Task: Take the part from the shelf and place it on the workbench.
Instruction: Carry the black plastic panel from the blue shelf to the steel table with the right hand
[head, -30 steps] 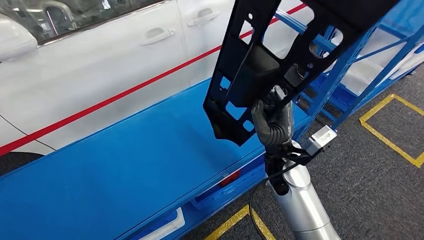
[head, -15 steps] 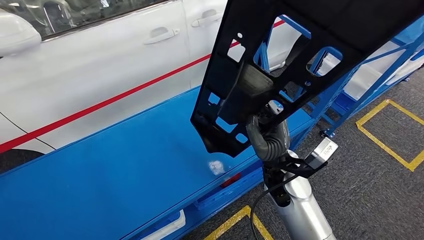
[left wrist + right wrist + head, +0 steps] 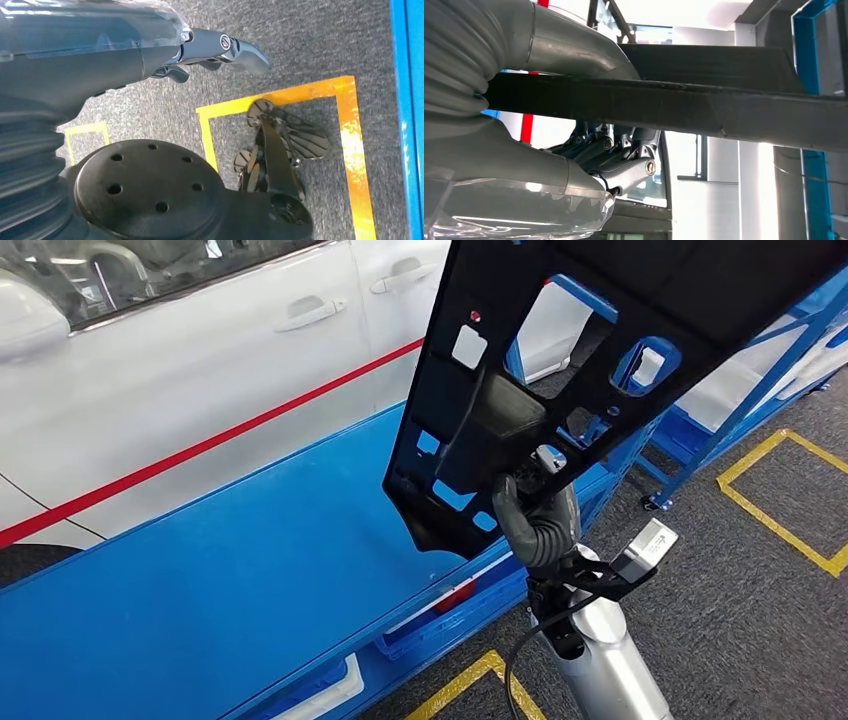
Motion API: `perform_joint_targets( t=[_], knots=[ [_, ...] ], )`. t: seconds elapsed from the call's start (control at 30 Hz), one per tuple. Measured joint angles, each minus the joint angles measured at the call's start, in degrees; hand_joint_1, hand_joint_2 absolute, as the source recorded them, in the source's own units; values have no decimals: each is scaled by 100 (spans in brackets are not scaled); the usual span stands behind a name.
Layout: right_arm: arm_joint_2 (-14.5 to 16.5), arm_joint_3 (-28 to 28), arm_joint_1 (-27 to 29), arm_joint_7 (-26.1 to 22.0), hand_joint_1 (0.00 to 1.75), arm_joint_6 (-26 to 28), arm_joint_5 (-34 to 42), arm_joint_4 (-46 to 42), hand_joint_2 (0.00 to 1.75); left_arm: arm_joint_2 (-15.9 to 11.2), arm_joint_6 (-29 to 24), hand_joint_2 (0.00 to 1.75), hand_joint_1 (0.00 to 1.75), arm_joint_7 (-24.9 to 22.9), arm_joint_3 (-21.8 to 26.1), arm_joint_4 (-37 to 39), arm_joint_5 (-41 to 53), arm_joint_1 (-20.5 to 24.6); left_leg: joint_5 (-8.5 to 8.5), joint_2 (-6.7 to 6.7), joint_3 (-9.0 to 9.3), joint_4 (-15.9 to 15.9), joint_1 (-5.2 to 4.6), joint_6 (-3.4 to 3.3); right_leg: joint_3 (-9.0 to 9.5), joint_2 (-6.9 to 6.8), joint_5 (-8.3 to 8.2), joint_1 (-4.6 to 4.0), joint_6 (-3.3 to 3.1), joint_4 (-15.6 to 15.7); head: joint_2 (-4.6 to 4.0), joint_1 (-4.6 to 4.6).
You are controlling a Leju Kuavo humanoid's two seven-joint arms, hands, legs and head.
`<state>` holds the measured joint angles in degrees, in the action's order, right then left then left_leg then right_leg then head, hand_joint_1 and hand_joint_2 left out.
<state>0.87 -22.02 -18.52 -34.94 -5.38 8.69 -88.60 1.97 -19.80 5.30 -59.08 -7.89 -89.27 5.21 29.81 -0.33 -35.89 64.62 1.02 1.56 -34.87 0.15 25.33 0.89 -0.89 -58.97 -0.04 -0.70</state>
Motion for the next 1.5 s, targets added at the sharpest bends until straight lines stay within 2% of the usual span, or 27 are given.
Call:
perform_joint_targets(
  t=[0.07,0.1,0.13,0.2,0.27,0.3,0.4,0.47,0.57,0.6,0.63,0.67,0.73,0.8,0.9,0.93,1.0,1.07,1.1,1.13,1.17,1.2,1.27,1.3,1.33,1.43,1.5],
  knots=[
    [-1,9,28,43,175,-5,19,-19,175,0,1,175,0,-4,0,0,2,-4,316,1,-337,731,-1,3,-3,-8,3,-28,-36,-4,0,0],
    [-1,18,51,61,175,-13,28,-20,175,0,9,175,0,-7,0,0,2,-8,355,1,-432,934,-1,-2,-3,-9,2,-43,-43,-8,0,0],
    [-2,32,83,72,175,-23,35,-23,175,0,23,175,0,-10,0,0,3,-9,287,1,-424,921,-2,-15,-1,-9,1,-56,-47,-14,0,0],
    [-3,72,156,73,175,-51,44,-51,175,-2,60,175,0,-12,0,0,3,-5,-64,1,-121,311,-17,-71,1,-7,-2,-71,-49,-26,0,-1],
    [-7,115,217,66,175,-75,46,-97,175,-10,77,175,0,-12,0,0,3,6,-304,1,204,-351,-52,-136,-14,-5,-4,-90,-27,-42,0,1],
    [-10,132,243,61,175,-83,46,-116,175,-14,79,175,0,-15,0,0,3,9,-345,-1,274,-509,-70,-159,-26,-5,-12,-90,-6,-46,0,2],
    [-25,179,346,54,175,-91,29,-176,175,-15,78,175,0,-40,0,0,6,6,-405,3,279,-596,-78,-222,-39,-7,-34,-71,86,-44,0,5],
    [-35,211,395,53,175,-92,8,-220,175,-16,78,175,0,-52,0,0,8,10,-485,23,271,-674,-52,-291,-114,-3,171,-65,149,-239,0,12],
    [-56,243,473,52,175,-92,-24,-253,175,-22,86,175,0,-52,0,0,10,13,-569,44,182,-693,-55,-342,-462,-2,830,-33,222,-1227,0,22],
    [-62,250,513,52,175,-91,-38,-259,175,-23,94,175,0,-50,0,0,10,12,-593,45,141,-683,-57,-339,-529,-3,940,-19,240,-1487,0,23],
    [-66,255,548,52,175,-91,-54,-263,175,-23,103,175,0,-46,0,0,11,11,-615,45,101,-669,-57,-333,-501,-5,935,-5,253,-1552,0,23],
    [-69,258,572,52,175,-90,-70,-272,175,-24,117,175,0,-41,0,0,12,10,-636,43,61,-652,-56,-321,-358,-7,830,11,261,-1388,0,23],
    [-72,259,592,52,175,-90,-92,-311,175,-25,148,175,0,-22,0,0,14,11,-672,39,-8,-610,-58,-282,152,-9,567,37,260,-614,0,23],
    [-74,261,613,51,175,-90,-109,-368,175,-28,177,175,0,-2,0,0,16,13,-716,31,-47,-586,-65,-217,464,11,415,16,216,-79,0,19],
    [-79,267,654,54,175,-92,-137,-419,175,-32,202,175,0,10,-1,0,20,3,-799,18,-87,-593,-59,-101,422,20,326,-16,102,9,0,15],
    [-79,268,665,56,175,-92,-149,-430,175,-32,208,175,0,10,-2,0,20,-1,-747,16,-132,-551,-52,-69,385,11,278,-11,56,26,0,11],
    [-80,268,682,58,175,-93,-172,-458,175,-32,220,175,0,10,-2,0,19,-7,-360,15,-287,-185,-39,-20,283,-10,167,2,-35,55,-1,1],
    [-80,268,701,61,175,-96,-190,-473,175,-31,231,175,0,9,-2,0,16,-9,166,15,-481,522,-36,12,159,-23,74,-21,-77,47,-1,-8],
    [-80,268,713,62,175,-98,-199,-475,175,-31,235,175,0,8,-2,0,15,-9,309,15,-528,831,-36,21,91,-28,27,-35,-80,41,-1,-8],
    [-80,268,724,63,175,-101,-208,-475,175,-32,236,175,0,5,-2,0,13,-9,328,15,-498,983,-36,22,23,-32,-18,-46,-81,32,0,-8],
    [-79,268,733,66,175,-104,-215,-476,175,-33,236,175,0,2,-2,0,11,-8,247,15,-367,937,-38,15,-46,-34,-63,-54,-77,21,0,-8],
    [-79,268,739,70,175,-105,-221,-480,175,-34,236,175,0,0,-2,0,10,-5,107,15,-130,678,-40,-1,-109,-34,-105,-59,-68,8,0,-9],
    [-78,269,742,81,175,-107,-237,-504,175,-40,230,175,0,-3,-2,0,8,10,-26,15,461,-141,-58,-57,-202,-33,-175,-64,-32,-19,0,-8],
    [-78,271,743,88,175,-107,-248,-520,175,-44,224,175,0,-7,-2,0,8,16,-26,14,658,-453,-74,-90,-223,-35,-207,-66,-3,-23,0,-5],
    [-77,273,742,93,175,-108,-260,-533,175,-46,216,175,0,-11,-2,0,7,21,8,13,761,-640,-92,-123,-232,-38,-237,-66,30,-22,0,-8],
    [-74,278,742,130,175,-109,-285,-568,175,-46,197,175,0,-19,-2,0,7,23,-77,23,755,-750,-92,-238,-248,-36,-291,-63,141,-19,0,-18],
    [-74,292,743,155,175,-108,-290,-596,175,-45,190,175,0,-20,-2,0,8,23,-187,45,710,-800,-62,-322,-390,-23,-31,-56,196,-332,0,-10]
  ],
)
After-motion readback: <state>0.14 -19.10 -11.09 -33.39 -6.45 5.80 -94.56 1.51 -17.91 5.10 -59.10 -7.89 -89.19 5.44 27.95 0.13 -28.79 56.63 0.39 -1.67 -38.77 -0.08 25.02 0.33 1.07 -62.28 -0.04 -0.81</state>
